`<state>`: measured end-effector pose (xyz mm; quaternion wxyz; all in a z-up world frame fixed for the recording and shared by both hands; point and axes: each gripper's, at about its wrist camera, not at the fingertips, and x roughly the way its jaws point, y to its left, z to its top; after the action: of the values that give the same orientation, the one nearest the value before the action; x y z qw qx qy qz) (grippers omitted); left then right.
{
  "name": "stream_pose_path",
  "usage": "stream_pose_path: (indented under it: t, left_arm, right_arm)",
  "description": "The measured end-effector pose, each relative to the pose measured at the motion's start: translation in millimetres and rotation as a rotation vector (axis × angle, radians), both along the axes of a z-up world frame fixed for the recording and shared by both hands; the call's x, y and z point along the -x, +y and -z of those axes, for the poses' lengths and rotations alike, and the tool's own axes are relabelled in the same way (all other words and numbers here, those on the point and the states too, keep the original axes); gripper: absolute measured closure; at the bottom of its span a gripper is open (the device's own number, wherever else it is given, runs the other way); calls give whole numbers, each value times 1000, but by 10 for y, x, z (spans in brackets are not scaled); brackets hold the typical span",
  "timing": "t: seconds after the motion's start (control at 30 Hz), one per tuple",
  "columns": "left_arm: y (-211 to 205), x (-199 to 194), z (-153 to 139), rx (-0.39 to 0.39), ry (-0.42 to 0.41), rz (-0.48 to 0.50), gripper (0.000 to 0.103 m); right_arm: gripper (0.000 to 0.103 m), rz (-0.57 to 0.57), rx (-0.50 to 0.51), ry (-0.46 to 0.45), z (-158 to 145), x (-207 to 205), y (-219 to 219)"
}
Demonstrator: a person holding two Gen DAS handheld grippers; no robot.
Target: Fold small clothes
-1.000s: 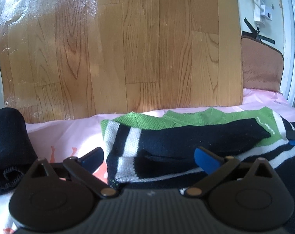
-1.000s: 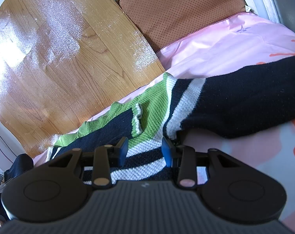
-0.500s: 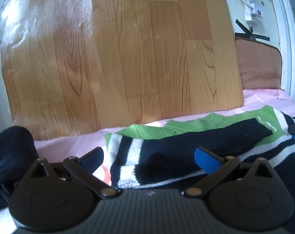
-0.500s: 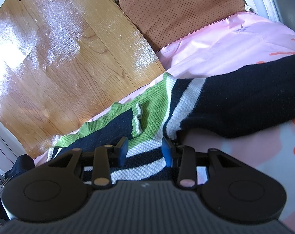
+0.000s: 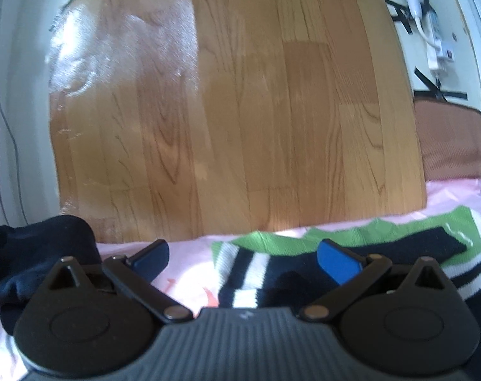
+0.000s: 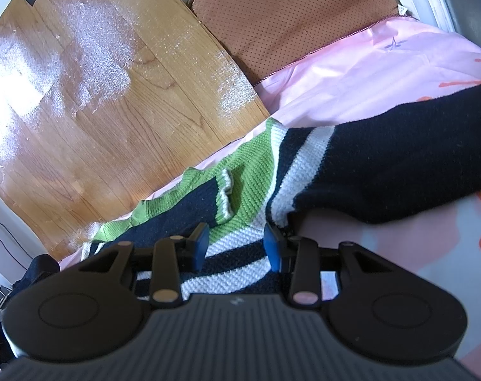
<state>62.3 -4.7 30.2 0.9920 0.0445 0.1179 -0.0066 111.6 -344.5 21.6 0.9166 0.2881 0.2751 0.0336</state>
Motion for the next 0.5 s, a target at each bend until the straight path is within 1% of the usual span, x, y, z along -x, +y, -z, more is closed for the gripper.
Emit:
stream_pose_path:
  t: [0.17, 0.33, 0.5]
  left_arm:
    - [23, 4, -14, 7, -7, -38, 0]
    - [1, -14, -3, -12, 15, -30, 0]
    - [4, -2, 4, -12, 10, -28, 0]
  right_arm:
    - [62, 0, 0, 0, 0, 1, 1]
    - [62, 0, -1, 0, 1, 0, -2]
    - [62, 0, -1, 0, 2, -1, -4]
